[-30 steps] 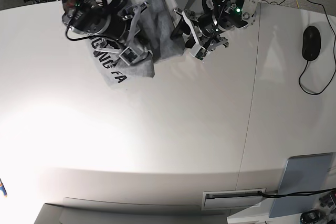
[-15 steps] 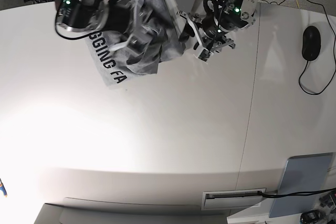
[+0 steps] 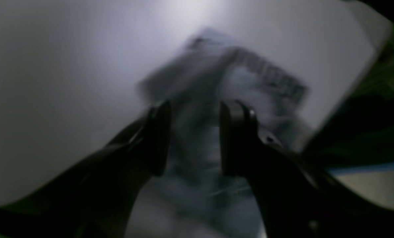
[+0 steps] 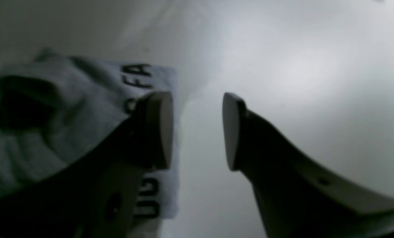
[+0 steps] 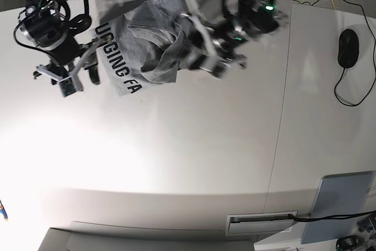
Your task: Fold the T-shirt properly
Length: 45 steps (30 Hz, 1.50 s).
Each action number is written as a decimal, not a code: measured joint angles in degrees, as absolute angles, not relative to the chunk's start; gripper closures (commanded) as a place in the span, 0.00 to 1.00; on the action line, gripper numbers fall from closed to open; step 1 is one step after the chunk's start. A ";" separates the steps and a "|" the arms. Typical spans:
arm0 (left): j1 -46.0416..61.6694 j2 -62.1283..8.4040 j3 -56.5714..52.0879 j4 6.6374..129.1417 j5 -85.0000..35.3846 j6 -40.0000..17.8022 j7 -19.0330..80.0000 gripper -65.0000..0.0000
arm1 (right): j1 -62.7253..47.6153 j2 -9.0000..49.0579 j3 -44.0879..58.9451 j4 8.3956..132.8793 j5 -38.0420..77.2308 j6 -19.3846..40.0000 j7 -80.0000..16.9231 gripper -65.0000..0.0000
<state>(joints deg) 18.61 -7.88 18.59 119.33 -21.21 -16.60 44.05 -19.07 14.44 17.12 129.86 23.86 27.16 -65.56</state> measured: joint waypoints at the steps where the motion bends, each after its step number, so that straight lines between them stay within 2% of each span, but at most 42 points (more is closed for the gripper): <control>1: 17.96 -6.74 20.75 119.26 -20.05 -16.58 44.05 0.65 | -19.09 14.44 17.67 129.10 23.86 27.14 -65.71 0.62; 5: 13.96 -2.35 28.58 119.22 -15.07 -11.64 43.48 0.65 | -19.18 14.44 18.37 126.65 22.44 27.20 -65.71 0.62; 10: 11.22 1.28 36.18 113.56 -9.47 -8.97 43.00 0.65 | -19.42 14.46 18.44 126.17 19.22 25.85 -65.73 0.62; 18: 4.62 3.18 37.45 102.35 -1.02 -4.10 42.24 0.65 | -19.38 14.46 19.33 126.10 16.56 24.84 -65.30 0.62; 21: 4.05 2.96 37.52 101.75 9.39 3.01 47.46 0.65 | -19.40 14.44 20.38 126.10 16.51 24.84 -65.30 0.62; 23: 3.99 1.15 37.43 102.37 15.94 7.92 50.09 0.65 | -19.40 14.44 21.41 126.10 16.51 24.84 -65.17 0.62; 26: 5.23 -4.34 37.43 105.34 19.18 10.72 51.68 0.65 | -19.40 14.44 22.85 126.10 16.47 24.82 -64.23 0.62; 37: 16.05 -22.63 37.71 122.15 19.51 11.18 53.17 0.65 | -19.40 14.41 23.03 126.10 16.51 24.82 -64.01 0.62; 42: 16.60 -24.60 37.69 129.64 18.26 12.78 52.38 0.65 | -19.40 14.44 23.03 126.10 16.49 24.82 -64.03 0.62; 44: 16.60 -24.36 37.69 131.39 11.55 12.91 48.38 0.65 | -19.40 14.44 23.03 126.08 16.49 24.82 -64.03 0.62; 45: 16.60 -23.44 37.69 131.61 8.01 10.90 46.83 0.65 | -19.40 14.44 23.03 126.08 16.49 24.82 -64.03 0.62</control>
